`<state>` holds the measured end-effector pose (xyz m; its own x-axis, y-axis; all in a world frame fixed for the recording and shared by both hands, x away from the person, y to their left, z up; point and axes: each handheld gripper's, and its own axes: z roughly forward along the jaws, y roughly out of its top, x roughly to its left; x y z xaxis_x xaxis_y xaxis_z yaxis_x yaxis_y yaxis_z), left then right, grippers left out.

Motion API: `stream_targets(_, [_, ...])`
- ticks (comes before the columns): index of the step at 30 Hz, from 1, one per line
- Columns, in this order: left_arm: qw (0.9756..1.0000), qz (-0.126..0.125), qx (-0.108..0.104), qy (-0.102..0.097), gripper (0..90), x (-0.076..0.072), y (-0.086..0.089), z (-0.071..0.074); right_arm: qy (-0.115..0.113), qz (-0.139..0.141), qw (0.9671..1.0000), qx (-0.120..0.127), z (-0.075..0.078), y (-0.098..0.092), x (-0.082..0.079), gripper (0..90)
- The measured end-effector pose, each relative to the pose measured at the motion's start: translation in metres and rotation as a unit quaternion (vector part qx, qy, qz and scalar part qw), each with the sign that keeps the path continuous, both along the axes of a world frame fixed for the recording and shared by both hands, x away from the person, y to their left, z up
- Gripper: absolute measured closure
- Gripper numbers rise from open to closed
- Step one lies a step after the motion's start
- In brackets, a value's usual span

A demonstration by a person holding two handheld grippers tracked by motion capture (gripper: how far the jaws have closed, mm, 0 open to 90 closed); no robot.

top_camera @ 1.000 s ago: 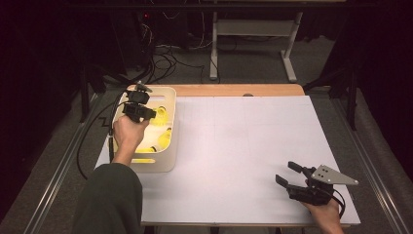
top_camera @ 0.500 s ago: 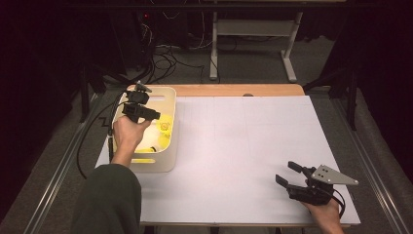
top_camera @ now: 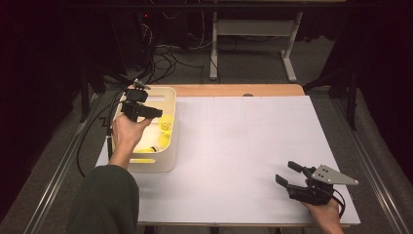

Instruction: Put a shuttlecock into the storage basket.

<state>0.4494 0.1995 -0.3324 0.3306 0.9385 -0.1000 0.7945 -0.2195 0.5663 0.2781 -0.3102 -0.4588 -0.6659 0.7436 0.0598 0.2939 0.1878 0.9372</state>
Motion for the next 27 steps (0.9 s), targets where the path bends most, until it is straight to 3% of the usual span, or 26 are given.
stream_targets(8, [0.9998,-0.007,-0.003,-0.015,40.2,-0.004,-0.006,0.006,-0.001,0.0,1.0,0.001,0.0,-0.001,-0.001,29.8])
stream_targets(11, [0.9996,-0.012,0.011,-0.024,40.4,-0.006,-0.009,0.008,-0.001,0.0,1.0,0.001,0.0,0.0,-0.001,29.8])
stream_targets(27, [0.9989,-0.035,-0.014,-0.027,39.5,-0.009,-0.019,0.015,-0.001,0.0,1.0,0.002,0.001,0.0,-0.001,29.8])
